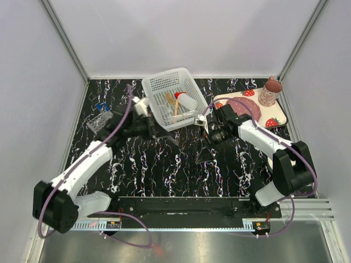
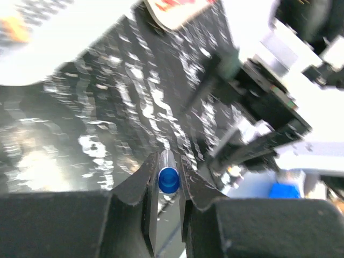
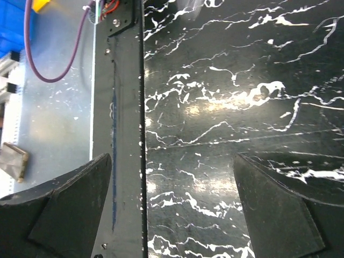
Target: Organize the chemistry lab equipment
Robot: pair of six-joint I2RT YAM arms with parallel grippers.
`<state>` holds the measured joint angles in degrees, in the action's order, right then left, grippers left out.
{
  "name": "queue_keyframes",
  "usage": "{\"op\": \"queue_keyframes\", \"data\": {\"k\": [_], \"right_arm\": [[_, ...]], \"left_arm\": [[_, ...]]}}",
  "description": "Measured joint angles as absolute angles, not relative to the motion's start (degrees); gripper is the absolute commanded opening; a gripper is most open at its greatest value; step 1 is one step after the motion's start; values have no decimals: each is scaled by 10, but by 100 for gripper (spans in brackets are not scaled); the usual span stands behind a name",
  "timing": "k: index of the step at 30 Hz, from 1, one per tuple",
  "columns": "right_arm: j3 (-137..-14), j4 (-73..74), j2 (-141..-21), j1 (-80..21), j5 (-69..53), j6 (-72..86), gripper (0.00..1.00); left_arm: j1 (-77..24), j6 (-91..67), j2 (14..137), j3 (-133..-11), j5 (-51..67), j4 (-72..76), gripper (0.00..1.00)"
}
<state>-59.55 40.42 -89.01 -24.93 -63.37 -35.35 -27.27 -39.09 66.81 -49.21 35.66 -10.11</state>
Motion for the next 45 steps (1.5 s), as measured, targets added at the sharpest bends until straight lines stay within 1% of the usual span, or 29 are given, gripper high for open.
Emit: {"op": "queue_keyframes", "data": {"k": [2, 5, 9, 15, 21, 29, 37, 45], "right_arm": [[-595, 404, -877, -244, -620, -357, 100], [-595, 404, -859, -229, -609, -359, 100], [-595, 404, -854, -222, -604, -360, 100], [-595, 404, -853, -222, -591, -362, 100], [-595, 404, -847, -222, -588, -363, 100], [-595, 404, -846, -222, -583, -365, 100], [-595, 404, -846, -222, -580, -369, 100], [-595, 404, -846, -222, -580, -372, 100]], "left_arm": [[-219, -348, 641, -507, 325, -163, 13], [-143, -282, 620, -533, 241, -253, 13], [-86, -220, 635, -561, 138, -316, 13], [6, -172, 734, -611, 46, -323, 13], [89, -158, 835, -661, 3, -284, 13], [107, -150, 909, -713, -21, -238, 13], [107, -154, 949, -723, -53, -197, 13], [107, -155, 992, -731, -61, -183, 14]]}}
